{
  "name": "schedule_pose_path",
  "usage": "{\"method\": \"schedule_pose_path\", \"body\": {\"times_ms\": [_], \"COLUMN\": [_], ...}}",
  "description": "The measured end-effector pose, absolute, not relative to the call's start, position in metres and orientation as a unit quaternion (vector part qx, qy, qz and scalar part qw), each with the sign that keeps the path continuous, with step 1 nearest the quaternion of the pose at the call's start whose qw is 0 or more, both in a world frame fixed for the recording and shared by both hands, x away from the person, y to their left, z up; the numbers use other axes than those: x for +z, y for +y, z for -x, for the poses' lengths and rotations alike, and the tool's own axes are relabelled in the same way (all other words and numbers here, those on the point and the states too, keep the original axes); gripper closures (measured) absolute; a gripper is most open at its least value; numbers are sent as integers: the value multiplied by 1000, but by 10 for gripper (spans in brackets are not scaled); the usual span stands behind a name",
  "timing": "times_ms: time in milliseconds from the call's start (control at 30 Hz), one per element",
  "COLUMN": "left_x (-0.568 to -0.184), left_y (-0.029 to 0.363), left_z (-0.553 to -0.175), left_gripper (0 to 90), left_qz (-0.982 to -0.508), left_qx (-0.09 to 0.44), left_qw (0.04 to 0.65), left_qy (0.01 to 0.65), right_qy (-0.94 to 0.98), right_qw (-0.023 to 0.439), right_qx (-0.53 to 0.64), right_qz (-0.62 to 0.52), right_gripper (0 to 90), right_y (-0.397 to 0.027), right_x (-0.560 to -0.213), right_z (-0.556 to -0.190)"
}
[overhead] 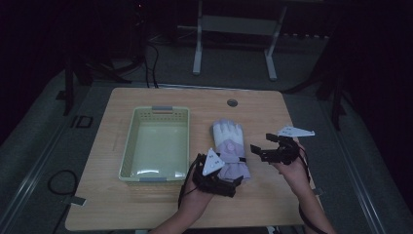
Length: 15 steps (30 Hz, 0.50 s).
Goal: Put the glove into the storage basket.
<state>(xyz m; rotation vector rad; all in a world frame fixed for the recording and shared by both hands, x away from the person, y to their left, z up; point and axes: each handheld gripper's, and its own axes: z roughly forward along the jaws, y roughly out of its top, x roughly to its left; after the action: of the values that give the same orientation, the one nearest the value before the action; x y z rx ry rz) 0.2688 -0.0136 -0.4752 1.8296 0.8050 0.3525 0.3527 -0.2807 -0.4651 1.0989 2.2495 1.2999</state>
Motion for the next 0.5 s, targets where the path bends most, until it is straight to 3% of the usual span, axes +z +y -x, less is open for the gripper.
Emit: {"method": "schedule_pose_path", "body": {"times_ms": [200,333,500], "left_x": [-466,-473,-485], "left_y": [-25,-30,-31], "left_z": [-301,-322,-342], "left_gripper": [4,5,73], "left_qz": [-757,-738,-716], "left_qx": [185,172,148], "left_qw": [480,474,473], "left_qy": [402,449,492], "right_qy": [784,785,788], "right_qw": [171,171,162], "right_qx": [459,455,453], "right_qz": [-383,-384,-385], "right_gripper": [204,236,263], "right_y": [-278,-271,-268], "right_x": [-466,-473,-484], "right_z": [-357,-363,-366]}}
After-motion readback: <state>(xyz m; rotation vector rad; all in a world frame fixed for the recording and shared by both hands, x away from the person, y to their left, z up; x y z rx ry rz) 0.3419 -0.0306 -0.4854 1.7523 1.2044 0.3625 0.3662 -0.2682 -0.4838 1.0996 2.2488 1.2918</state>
